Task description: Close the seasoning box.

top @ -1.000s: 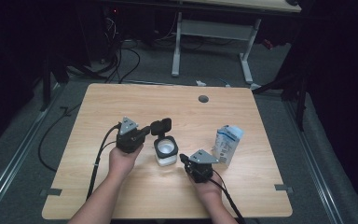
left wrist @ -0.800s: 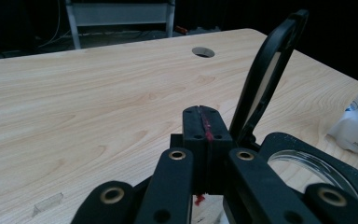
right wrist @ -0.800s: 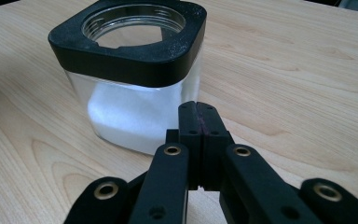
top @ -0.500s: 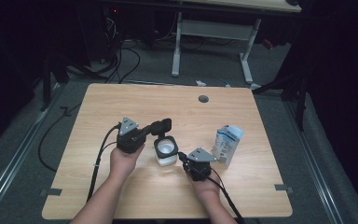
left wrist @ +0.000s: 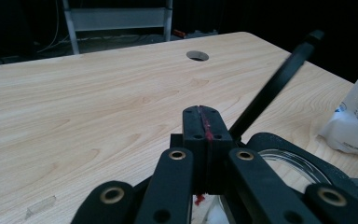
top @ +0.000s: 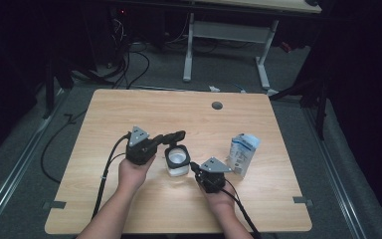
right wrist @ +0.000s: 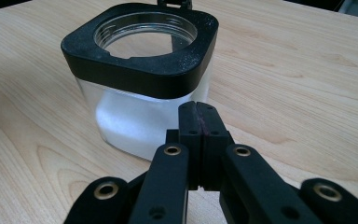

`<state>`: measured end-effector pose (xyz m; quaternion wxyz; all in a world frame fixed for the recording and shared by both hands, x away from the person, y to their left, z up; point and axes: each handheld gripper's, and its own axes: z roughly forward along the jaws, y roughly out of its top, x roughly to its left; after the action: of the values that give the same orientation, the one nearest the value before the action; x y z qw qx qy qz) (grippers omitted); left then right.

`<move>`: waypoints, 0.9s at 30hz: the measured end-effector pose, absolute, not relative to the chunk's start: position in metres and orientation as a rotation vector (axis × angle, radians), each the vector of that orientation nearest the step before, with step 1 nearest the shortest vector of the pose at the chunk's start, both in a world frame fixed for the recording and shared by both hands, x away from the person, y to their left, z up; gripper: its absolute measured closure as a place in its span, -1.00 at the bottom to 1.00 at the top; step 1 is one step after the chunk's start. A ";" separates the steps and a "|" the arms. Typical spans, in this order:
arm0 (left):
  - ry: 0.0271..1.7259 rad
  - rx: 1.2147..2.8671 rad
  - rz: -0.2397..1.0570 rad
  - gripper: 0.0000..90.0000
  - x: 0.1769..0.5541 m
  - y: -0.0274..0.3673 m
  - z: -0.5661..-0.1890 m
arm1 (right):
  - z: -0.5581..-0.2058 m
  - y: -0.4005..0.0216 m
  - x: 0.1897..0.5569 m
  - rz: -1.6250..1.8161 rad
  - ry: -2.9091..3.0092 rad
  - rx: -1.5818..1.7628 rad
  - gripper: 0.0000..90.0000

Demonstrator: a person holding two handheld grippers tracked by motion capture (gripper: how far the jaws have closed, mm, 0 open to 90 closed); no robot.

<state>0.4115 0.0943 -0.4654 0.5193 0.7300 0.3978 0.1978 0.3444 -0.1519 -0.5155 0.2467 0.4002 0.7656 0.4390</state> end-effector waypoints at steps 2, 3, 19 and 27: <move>0.947 1.750 0.473 1.00 0.410 0.093 -0.466 | -0.515 -0.152 0.344 1.196 2.088 1.092 1.00; 0.942 1.754 0.474 1.00 0.408 0.092 -0.466 | -0.515 -0.152 0.344 1.199 2.089 1.092 0.99; 0.978 1.785 0.484 1.00 0.381 0.109 -0.497 | -0.515 -0.153 0.346 1.197 2.090 1.090 1.00; 1.024 1.827 0.543 0.99 0.360 0.149 -0.510 | -0.516 -0.152 0.346 1.182 2.097 1.092 1.00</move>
<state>0.3602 0.1489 -0.5097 0.4695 0.7456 0.4178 0.2217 0.3464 -0.1516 -0.5156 0.2465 0.4004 0.7688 0.4335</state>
